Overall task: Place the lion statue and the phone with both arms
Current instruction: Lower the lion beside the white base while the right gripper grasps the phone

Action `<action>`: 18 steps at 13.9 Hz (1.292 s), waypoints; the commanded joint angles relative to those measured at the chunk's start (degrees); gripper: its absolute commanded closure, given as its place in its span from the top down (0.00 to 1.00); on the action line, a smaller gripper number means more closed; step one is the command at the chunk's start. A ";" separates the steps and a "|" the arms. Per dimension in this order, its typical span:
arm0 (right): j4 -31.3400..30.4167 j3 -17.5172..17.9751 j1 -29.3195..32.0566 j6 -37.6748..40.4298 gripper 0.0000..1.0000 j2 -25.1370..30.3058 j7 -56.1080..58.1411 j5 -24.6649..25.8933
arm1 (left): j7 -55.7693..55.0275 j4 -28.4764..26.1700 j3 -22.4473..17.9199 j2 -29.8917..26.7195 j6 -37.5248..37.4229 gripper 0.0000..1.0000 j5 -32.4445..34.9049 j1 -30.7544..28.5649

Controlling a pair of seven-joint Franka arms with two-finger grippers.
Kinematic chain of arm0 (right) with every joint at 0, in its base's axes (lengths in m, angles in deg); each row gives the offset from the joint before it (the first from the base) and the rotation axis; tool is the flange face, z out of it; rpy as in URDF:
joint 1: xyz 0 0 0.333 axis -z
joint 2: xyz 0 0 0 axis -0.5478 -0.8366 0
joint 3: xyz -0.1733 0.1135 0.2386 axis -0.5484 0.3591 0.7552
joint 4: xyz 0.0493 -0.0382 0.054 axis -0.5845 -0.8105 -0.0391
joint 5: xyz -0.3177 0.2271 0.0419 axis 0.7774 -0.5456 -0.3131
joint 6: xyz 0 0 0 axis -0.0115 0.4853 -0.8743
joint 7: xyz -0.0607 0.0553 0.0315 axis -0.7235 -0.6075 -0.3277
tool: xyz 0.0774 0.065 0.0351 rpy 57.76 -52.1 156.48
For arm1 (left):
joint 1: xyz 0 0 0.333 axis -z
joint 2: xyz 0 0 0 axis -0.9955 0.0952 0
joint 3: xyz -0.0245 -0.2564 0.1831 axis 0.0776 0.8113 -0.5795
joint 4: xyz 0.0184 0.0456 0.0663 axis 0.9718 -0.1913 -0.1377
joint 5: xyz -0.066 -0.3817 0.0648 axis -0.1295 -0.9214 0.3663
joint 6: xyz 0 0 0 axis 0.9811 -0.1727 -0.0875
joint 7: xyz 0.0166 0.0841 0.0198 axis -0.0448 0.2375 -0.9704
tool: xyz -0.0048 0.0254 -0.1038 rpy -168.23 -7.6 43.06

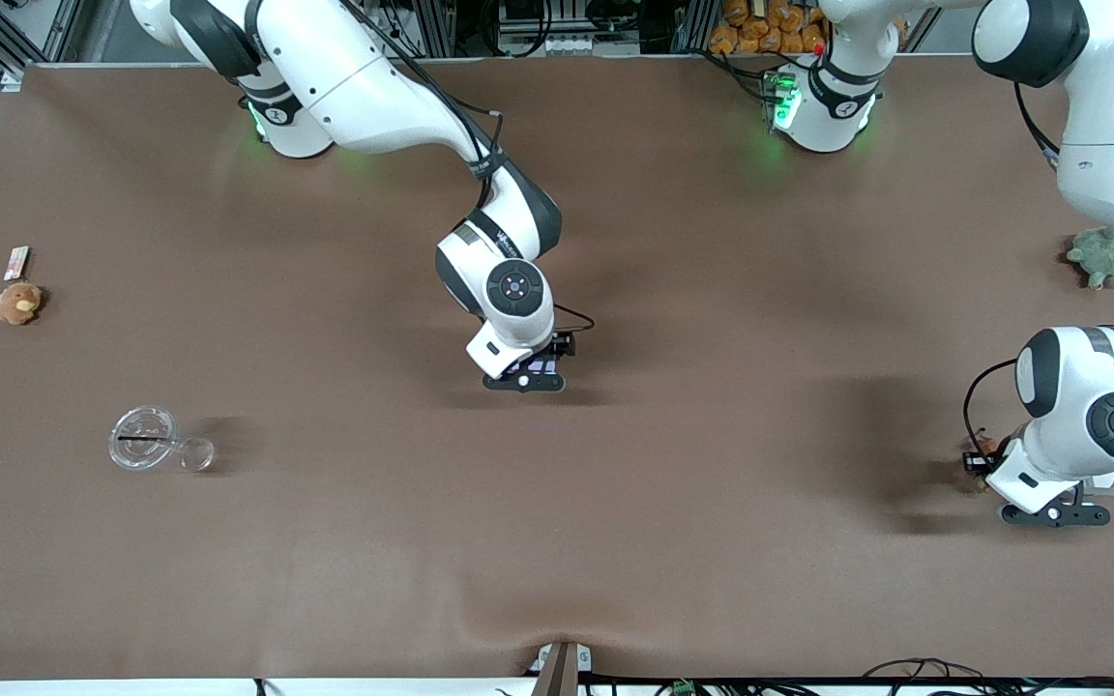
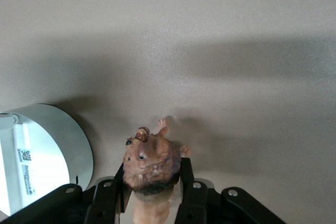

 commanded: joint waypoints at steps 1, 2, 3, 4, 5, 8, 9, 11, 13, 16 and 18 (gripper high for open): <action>-0.54 -0.41 -1.07 -1.36 1.00 -0.60 -1.06 1.24 | 0.45 1.58 0.25 0.95 0.27 1.00 -1.08 -0.26; -0.54 -0.50 -1.16 -1.36 1.00 -0.60 -1.58 1.24 | 0.53 1.58 0.25 0.95 0.27 1.00 -1.08 -0.26; -0.54 -0.50 -1.25 -1.62 1.00 -0.86 -2.02 1.24 | 0.53 1.58 0.25 0.95 0.27 1.00 -1.08 -0.26; -0.54 -0.50 -1.16 -1.80 1.00 -0.95 -2.02 1.24 | 0.62 1.58 0.25 0.95 0.36 1.00 -1.08 -0.26; -0.54 -0.50 -1.08 -1.80 0.90 -0.95 -2.02 1.24 | 0.62 1.49 0.25 0.95 0.27 1.00 -1.08 -0.26; -0.45 -0.50 -0.90 -1.27 0.10 -0.68 -2.11 1.15 | 0.36 1.49 0.25 0.42 0.27 1.00 -0.99 -0.26; -0.36 -0.50 -0.64 -1.01 0.00 -0.60 -2.63 1.07 | 0.53 1.40 0.25 0.07 0.27 1.00 -0.81 -0.26; 0.16 -0.41 -0.46 -1.01 0.00 -0.42 -4.39 1.07 | 0.80 1.14 0.34 -1.07 0.10 1.00 -0.81 -0.44; 0.34 -0.41 -0.11 -0.31 0.00 -0.07 -4.31 1.07 | 0.71 0.35 0.69 -4.05 -1.56 1.00 -0.99 -0.44; 0.69 -0.50 0.94 0.83 0.00 1.16 -4.13 0.89 | 1.06 -2.54 2.00 -11.77 -8.58 1.00 -2.21 -0.52; 1.22 -0.50 2.26 1.28 0.00 1.60 -3.87 0.98 | 0.45 -3.52 2.88 -16.52 -13.68 1.00 -3.01 -0.26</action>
